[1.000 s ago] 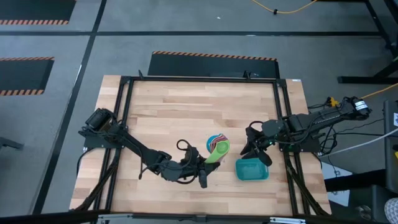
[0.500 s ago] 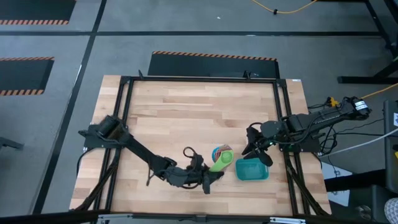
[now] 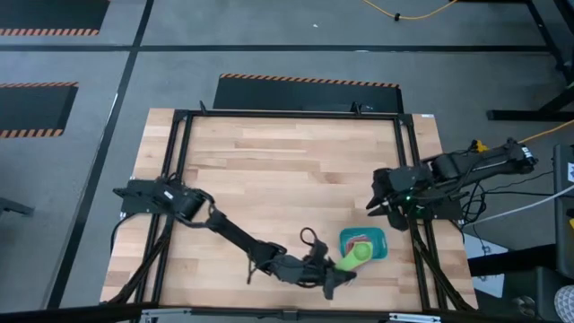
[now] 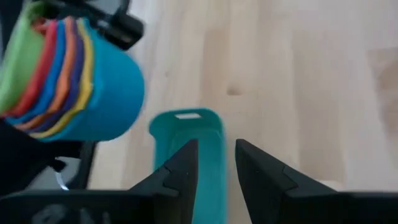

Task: Nest measuring cups in basket
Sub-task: Put the stacked nesting measuring cups into the blue bin

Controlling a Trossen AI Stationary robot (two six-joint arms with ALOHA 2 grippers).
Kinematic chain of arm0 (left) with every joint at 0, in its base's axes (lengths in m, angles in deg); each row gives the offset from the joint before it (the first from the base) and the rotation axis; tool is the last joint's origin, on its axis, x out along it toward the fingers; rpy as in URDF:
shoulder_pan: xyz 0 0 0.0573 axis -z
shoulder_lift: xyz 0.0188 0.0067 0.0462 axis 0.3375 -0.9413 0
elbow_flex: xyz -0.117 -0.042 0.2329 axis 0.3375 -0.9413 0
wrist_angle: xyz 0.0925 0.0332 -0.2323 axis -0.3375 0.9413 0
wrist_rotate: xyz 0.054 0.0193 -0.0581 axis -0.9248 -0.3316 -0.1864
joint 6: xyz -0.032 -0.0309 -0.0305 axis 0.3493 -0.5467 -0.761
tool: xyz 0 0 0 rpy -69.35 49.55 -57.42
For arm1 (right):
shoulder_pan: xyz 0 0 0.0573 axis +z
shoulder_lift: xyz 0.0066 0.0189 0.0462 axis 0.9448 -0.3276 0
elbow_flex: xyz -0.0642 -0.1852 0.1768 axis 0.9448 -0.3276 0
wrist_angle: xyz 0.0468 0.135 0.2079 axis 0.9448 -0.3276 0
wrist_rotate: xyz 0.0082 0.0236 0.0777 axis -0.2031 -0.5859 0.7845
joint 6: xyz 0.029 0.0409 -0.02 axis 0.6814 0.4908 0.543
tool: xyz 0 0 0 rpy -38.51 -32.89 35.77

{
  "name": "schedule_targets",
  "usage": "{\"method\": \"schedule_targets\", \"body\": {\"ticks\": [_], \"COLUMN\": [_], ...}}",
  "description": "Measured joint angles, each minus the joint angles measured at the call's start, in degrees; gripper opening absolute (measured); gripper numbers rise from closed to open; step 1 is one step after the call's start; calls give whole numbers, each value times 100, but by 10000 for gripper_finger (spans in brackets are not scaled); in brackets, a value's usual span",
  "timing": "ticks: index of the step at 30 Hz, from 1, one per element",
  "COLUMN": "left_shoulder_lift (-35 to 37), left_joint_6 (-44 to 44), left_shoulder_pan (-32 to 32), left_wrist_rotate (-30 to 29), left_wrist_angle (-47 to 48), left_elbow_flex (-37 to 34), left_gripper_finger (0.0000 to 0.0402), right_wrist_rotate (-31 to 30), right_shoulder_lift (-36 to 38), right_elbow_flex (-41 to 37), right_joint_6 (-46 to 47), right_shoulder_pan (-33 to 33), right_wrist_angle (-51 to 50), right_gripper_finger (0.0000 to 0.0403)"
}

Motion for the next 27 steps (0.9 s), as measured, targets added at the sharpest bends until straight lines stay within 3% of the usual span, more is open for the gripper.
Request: {"method": "schedule_targets", "body": {"ticks": [6,27], "left_shoulder_lift": [-537,-671], "left_joint_6": [-223,-1041], "left_shoulder_pan": [-113,-480], "left_wrist_rotate": [331,792], "left_wrist_angle": [25,1374], "left_elbow_flex": [573,588], "left_gripper_finger": [66,66], "right_wrist_rotate": [-123,-103], "right_shoulder_lift": [295,498], "right_elbow_flex": [297,252], "right_joint_6": [-94,-98], "right_shoulder_pan": [-2,-2], "right_wrist_angle": [-684,-750], "right_gripper_finger": [112,112]}}
